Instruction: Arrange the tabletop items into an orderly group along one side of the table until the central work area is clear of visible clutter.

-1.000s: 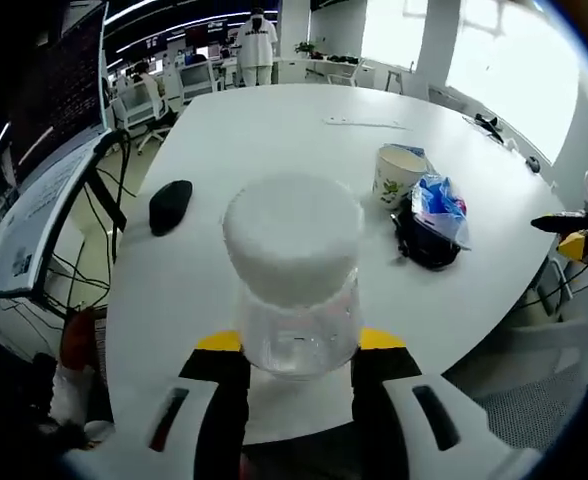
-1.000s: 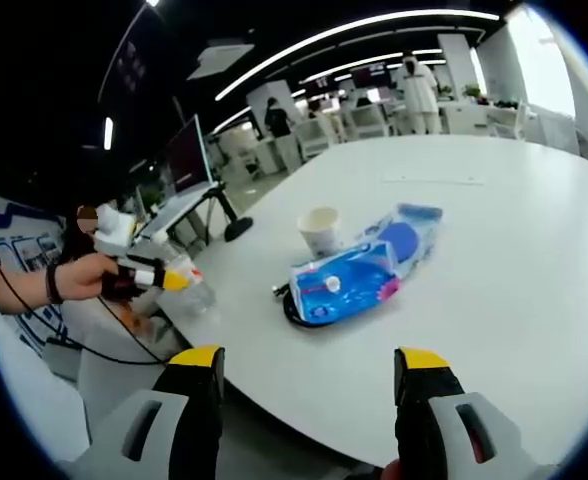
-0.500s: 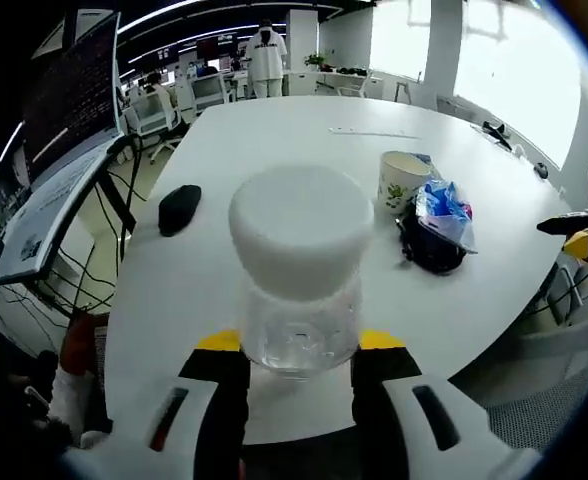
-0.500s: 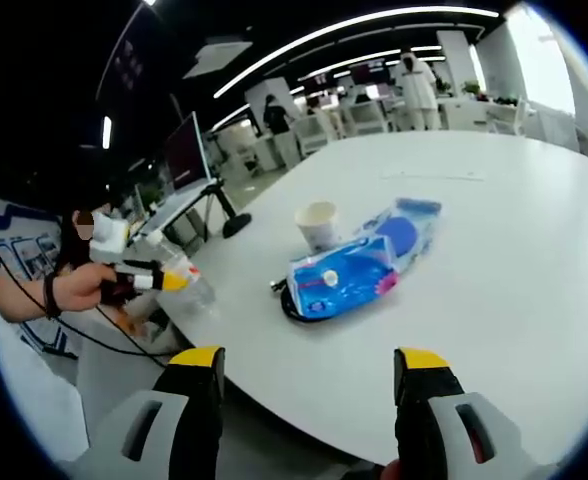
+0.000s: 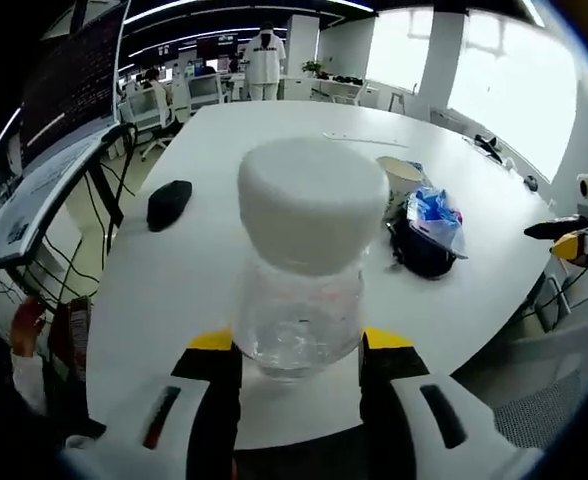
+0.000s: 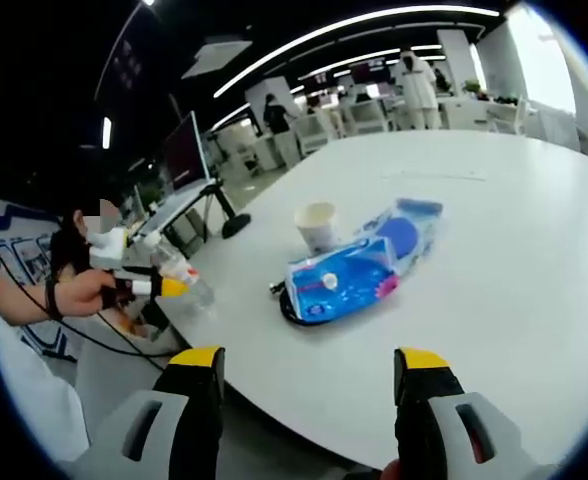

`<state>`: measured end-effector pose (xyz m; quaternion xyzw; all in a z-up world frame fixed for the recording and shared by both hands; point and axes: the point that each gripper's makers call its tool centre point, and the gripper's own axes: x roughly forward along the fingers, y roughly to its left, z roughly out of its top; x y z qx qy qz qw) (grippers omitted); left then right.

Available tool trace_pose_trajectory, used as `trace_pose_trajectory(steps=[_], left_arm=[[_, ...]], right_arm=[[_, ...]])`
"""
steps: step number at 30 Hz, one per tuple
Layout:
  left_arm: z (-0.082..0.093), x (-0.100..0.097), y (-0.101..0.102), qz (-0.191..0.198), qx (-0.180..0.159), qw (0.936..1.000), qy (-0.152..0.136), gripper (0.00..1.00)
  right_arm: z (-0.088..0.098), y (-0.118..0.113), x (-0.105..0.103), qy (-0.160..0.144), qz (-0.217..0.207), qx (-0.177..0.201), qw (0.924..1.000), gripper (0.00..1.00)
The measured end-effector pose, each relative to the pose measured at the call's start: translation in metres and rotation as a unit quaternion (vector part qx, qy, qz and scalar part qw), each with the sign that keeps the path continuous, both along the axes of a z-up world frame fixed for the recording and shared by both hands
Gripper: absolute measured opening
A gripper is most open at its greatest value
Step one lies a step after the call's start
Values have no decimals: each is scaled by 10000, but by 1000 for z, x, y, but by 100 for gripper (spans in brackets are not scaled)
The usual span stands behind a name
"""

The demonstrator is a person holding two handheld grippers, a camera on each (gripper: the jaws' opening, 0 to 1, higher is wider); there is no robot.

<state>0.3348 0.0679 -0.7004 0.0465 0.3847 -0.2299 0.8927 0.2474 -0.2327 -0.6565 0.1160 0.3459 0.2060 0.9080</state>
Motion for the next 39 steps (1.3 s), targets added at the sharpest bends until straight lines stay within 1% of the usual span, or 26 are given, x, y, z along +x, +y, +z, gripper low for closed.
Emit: trace_pose_trajectory(steps=[3, 6, 9, 14, 23, 30, 34, 39], left_arm=[[2, 4, -2, -146, -57, 9998, -75, 46], [4, 6, -5, -299, -120, 9994, -107, 45], [3, 5, -4, -528, 50, 9985, -146, 43], [3, 6, -5, -552, 57, 9983, -194, 41], [3, 11, -9, -477, 63, 9986, -234, 40], [4, 15, -12, -306, 61, 9992, -256, 40], [4, 20, -13, -192, 47, 9994, -292, 40], [5, 35, -14, -15, 47, 9994, -339, 40]], right_arm=[[-1, 0, 0, 19, -4, -8, 10000, 70], [-1, 0, -1, 36, 6, -12, 10000, 70], [-1, -1, -1, 43, -11, -12, 10000, 70], [-2, -3, -4, 62, -59, -28, 10000, 70], [-3, -5, -6, 85, -125, -45, 9999, 70], [-2, -7, -6, 71, -173, -26, 9998, 70], [-2, -8, -5, 78, -179, -38, 9998, 70], [-1, -7, -4, 83, -164, -48, 9998, 70]])
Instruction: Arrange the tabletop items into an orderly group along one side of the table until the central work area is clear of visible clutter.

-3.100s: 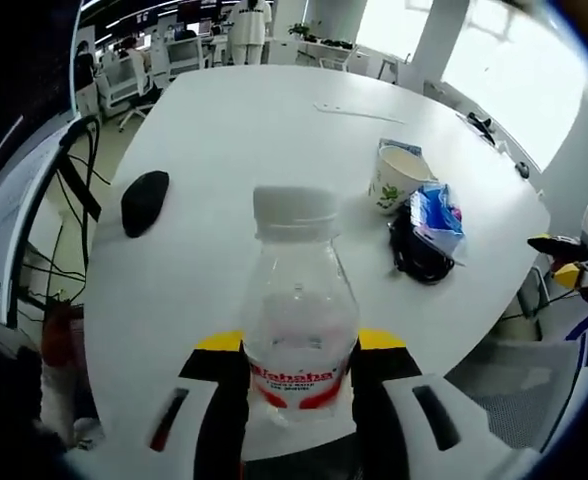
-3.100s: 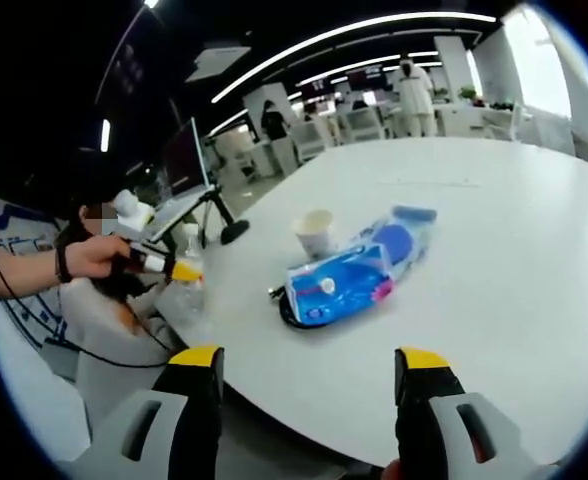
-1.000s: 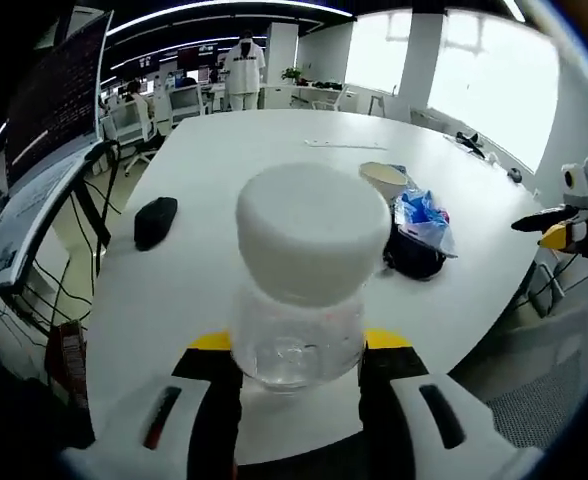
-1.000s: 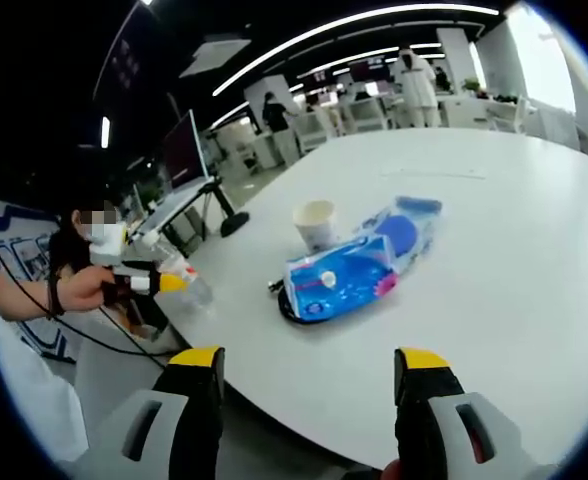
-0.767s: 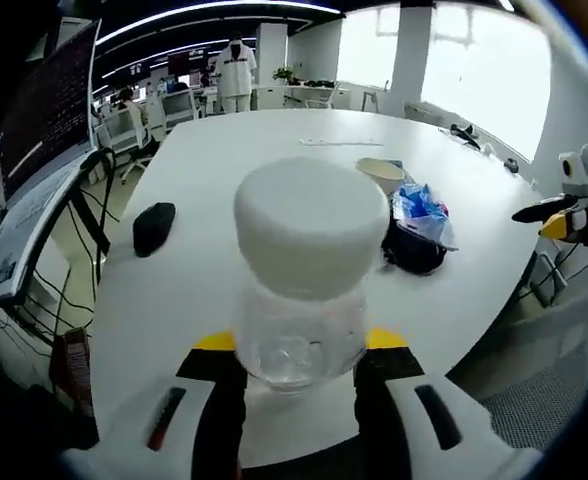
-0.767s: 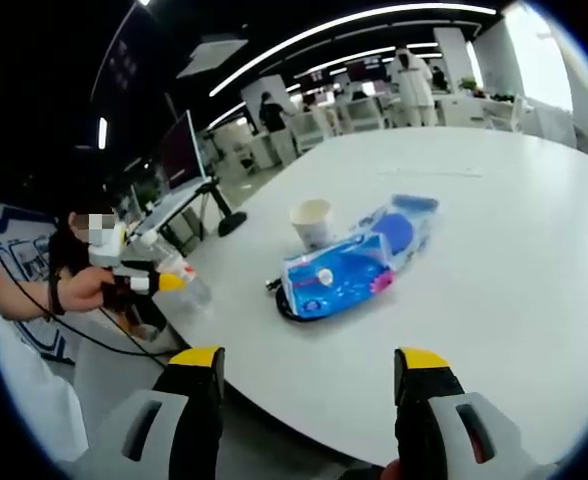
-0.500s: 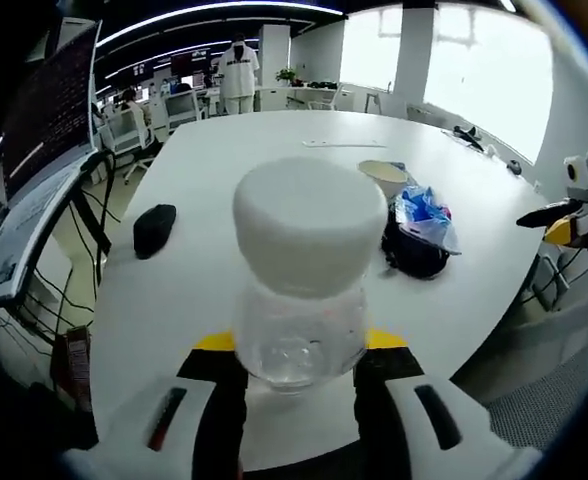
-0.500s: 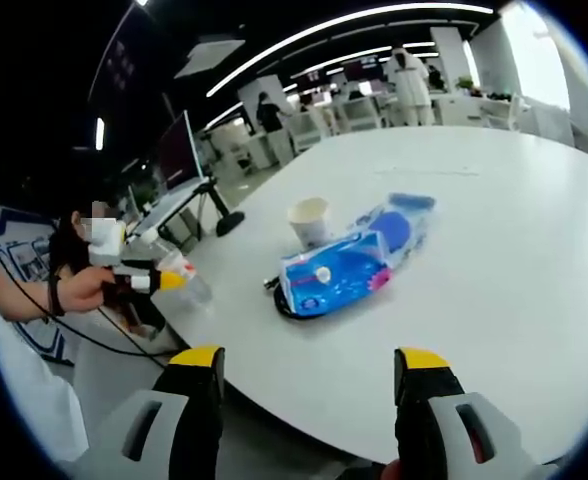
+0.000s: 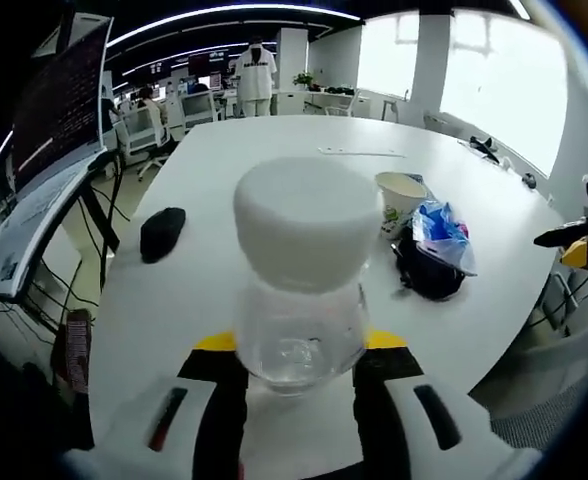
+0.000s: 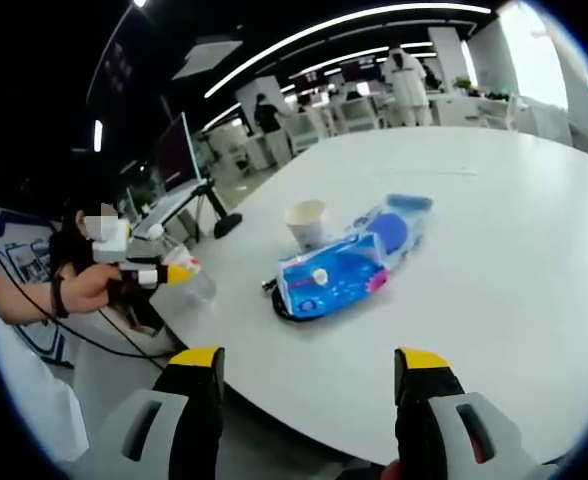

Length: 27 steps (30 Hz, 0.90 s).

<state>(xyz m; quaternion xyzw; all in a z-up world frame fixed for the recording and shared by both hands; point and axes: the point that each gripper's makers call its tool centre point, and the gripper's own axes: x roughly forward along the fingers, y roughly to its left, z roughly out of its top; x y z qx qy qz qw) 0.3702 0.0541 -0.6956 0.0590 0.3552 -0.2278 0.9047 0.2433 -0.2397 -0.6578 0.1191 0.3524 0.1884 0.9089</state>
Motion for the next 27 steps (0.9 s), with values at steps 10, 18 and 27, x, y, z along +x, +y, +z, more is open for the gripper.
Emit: trace_pose_trajectory(steps=[10, 18, 27], left_arm=[[1, 53, -7, 184, -33, 9998, -122, 40], [3, 100, -15, 223, 32, 9996, -185, 40], [2, 143, -20, 428, -35, 9988, -237, 40]], right_arm=[[9, -1, 11, -94, 11, -24, 10000, 70], [9, -2, 13, -88, 2, -35, 10000, 70], [8, 3, 10, -44, 32, -37, 10000, 70]])
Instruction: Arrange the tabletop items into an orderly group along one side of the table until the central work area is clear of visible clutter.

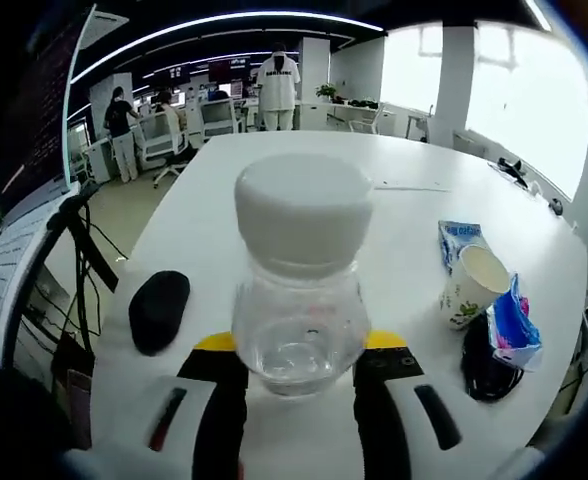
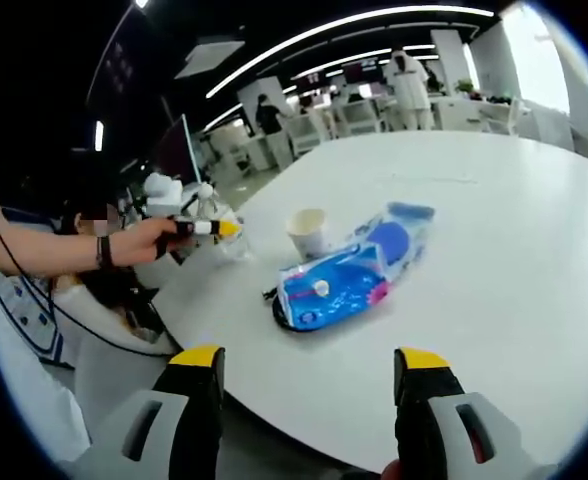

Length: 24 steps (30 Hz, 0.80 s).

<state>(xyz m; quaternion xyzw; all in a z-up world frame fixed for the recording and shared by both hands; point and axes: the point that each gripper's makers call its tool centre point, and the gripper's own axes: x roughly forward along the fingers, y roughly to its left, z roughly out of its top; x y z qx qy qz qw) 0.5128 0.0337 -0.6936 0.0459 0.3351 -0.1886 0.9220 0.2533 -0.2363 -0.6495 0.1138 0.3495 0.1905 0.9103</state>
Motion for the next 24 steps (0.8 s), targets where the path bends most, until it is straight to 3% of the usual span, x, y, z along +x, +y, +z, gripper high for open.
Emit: trace_pose_trajectory(steps=[11, 24], left_arm=[[-1, 32, -6, 169, -7, 9999, -5, 40], [6, 27, -11, 109, -80, 9999, 33, 41]], right_arm=[[-1, -5, -6, 85, -61, -27, 9999, 70], [-4, -4, -10, 129, -88, -26, 9999, 70]])
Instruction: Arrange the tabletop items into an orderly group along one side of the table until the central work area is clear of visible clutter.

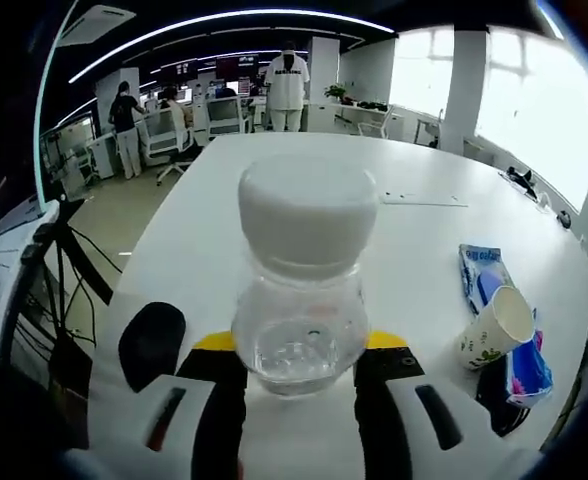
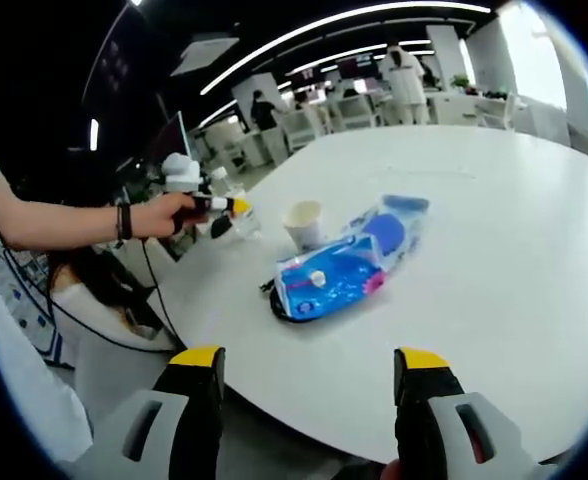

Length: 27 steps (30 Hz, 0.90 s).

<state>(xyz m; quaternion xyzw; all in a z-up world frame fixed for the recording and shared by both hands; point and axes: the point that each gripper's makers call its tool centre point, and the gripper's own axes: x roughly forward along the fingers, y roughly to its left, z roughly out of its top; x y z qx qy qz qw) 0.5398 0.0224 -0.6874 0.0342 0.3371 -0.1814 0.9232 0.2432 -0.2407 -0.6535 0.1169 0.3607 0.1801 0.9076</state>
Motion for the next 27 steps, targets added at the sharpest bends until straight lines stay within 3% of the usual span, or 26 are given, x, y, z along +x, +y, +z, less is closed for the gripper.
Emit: trace_pose_trajectory(steps=[13, 15, 21, 27], left_arm=[[2, -1, -1, -294, 18, 9995, 79, 42], [8, -1, -5, -276, -269, 9992, 71, 45], [23, -10, -5, -525, -314, 9981, -70, 51], [33, -27, 9, -541, -295, 9980, -133, 49]], right_arm=[[2, -2, -4, -22, -15, -39, 10000, 70], [2, -2, -5, -33, -20, -40, 10000, 70], [2, -3, -7, -75, -73, -4, 9999, 71], [3, -2, -8, -121, -111, 35, 9999, 71]])
